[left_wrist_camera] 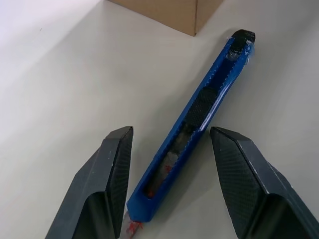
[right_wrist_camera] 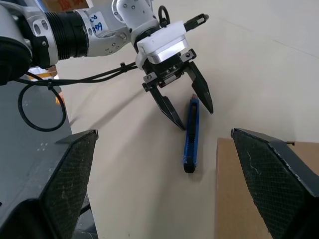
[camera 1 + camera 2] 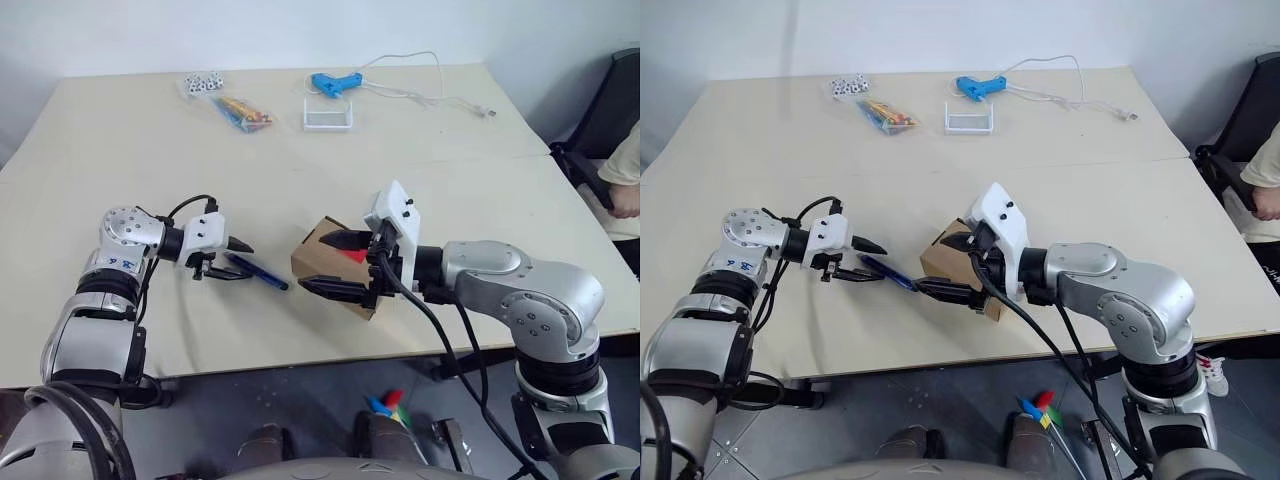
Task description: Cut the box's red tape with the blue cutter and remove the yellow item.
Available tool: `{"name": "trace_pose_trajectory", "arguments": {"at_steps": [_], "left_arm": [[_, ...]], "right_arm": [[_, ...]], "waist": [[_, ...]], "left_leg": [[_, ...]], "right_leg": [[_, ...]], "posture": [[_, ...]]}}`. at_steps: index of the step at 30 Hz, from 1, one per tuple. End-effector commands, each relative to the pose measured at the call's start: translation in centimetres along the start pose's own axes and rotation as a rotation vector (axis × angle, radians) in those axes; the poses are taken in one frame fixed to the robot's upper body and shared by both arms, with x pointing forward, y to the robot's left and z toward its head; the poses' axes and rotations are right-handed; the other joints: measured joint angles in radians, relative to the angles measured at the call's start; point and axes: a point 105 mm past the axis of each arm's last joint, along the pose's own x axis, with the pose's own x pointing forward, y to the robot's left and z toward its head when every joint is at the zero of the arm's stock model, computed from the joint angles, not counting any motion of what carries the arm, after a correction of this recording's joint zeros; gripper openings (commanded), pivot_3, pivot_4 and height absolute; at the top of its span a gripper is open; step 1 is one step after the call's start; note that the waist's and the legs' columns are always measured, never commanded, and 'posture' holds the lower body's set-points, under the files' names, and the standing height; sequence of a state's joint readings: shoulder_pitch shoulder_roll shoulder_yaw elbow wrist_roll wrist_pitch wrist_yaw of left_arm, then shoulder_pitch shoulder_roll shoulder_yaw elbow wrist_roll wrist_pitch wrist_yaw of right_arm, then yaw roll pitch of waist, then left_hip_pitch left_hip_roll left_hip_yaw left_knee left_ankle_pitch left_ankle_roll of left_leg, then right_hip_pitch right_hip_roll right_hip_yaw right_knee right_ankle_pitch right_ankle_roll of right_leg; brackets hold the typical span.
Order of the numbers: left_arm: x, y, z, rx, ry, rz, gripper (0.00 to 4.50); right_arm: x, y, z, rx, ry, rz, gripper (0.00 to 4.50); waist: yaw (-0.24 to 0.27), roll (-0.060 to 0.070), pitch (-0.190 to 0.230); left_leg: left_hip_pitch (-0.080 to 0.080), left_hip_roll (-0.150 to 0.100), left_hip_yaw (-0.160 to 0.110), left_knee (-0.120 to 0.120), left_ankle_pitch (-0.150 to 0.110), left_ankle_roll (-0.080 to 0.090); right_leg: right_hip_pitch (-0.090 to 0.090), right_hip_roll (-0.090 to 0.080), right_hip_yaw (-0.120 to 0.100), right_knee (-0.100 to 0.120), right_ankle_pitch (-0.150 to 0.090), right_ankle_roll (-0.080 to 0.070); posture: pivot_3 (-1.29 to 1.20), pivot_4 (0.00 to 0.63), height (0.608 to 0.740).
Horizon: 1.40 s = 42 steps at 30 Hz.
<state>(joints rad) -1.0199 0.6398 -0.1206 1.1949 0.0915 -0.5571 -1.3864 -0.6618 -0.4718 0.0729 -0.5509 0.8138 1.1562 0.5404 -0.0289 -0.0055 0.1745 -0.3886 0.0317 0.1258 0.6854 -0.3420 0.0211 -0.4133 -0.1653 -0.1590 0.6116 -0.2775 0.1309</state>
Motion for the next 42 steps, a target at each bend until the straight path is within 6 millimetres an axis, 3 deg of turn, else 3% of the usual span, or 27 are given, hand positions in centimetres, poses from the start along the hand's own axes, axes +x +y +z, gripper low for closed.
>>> {"name": "trace_pose_trajectory", "arguments": {"at_steps": [1, 6, 22, 29, 40, 42], "left_arm": [[-0.2, -0.3, -2.0, -0.036, 0.130, 0.010, 2.03], [0.1, -0.3, -2.0, -0.029, 0.136, 0.000, 0.66], [-0.2, -0.8, -2.0, 0.007, 0.143, -0.037, 0.66], [-1.4, 0.2, -0.7, 0.133, 0.036, 0.132, 0.66], [-2.0, -2.2, -1.5, 0.166, 0.000, 0.191, 0.66], [-2.4, -1.7, -0.9, 0.183, -0.021, 0.246, 0.30]], "right_arm": [[-0.4, 0.7, 1.1, -0.049, -0.038, 0.011, 4.50], [-0.5, 0.7, 1.1, -0.049, -0.038, 0.009, 4.50], [-0.5, 0.5, 1.3, -0.059, -0.039, 0.003, 4.50], [-0.8, 0.4, 1.5, -0.059, -0.044, 0.000, 4.50], [-0.8, 0.1, 1.6, -0.055, -0.034, 0.021, 4.50], [-0.8, 0.0, 1.7, -0.058, -0.033, 0.027, 4.50]], "waist": [[0.001, 0.000, 0.000], [0.001, 0.000, 0.000], [-0.001, 0.000, 0.000], [-0.001, 0.000, 0.000], [0.000, 0.000, 0.000], [0.000, 0.000, 0.000]], "left_leg": [[0.001, 0.000, 0.000, 0.000, 0.000, 0.000], [0.001, 0.001, 0.000, 0.005, 0.001, 0.001], [0.001, 0.001, -0.001, 0.007, 0.001, 0.001], [0.000, 0.001, -0.003, 0.007, 0.000, 0.001], [0.000, 0.001, -0.005, 0.008, 0.000, 0.002], [0.000, 0.001, -0.005, 0.008, 0.000, 0.002]], "right_leg": [[0.001, 0.000, 0.000, 0.000, 0.000, 0.000], [0.003, 0.000, 0.001, 0.003, 0.000, 0.000], [0.002, 0.000, 0.002, 0.006, 0.000, 0.000], [0.000, 0.000, 0.002, 0.006, 0.000, 0.000], [0.000, -0.001, 0.002, 0.006, 0.000, 0.000], [0.000, -0.001, 0.002, 0.006, 0.000, 0.000]], "posture": [[0.00, 0.150, 0.740], [0.00, 0.150, 0.740], [0.00, 0.150, 0.740], [0.00, 0.150, 0.740], [0.00, 0.150, 0.740], [0.00, 0.150, 0.740]]}}
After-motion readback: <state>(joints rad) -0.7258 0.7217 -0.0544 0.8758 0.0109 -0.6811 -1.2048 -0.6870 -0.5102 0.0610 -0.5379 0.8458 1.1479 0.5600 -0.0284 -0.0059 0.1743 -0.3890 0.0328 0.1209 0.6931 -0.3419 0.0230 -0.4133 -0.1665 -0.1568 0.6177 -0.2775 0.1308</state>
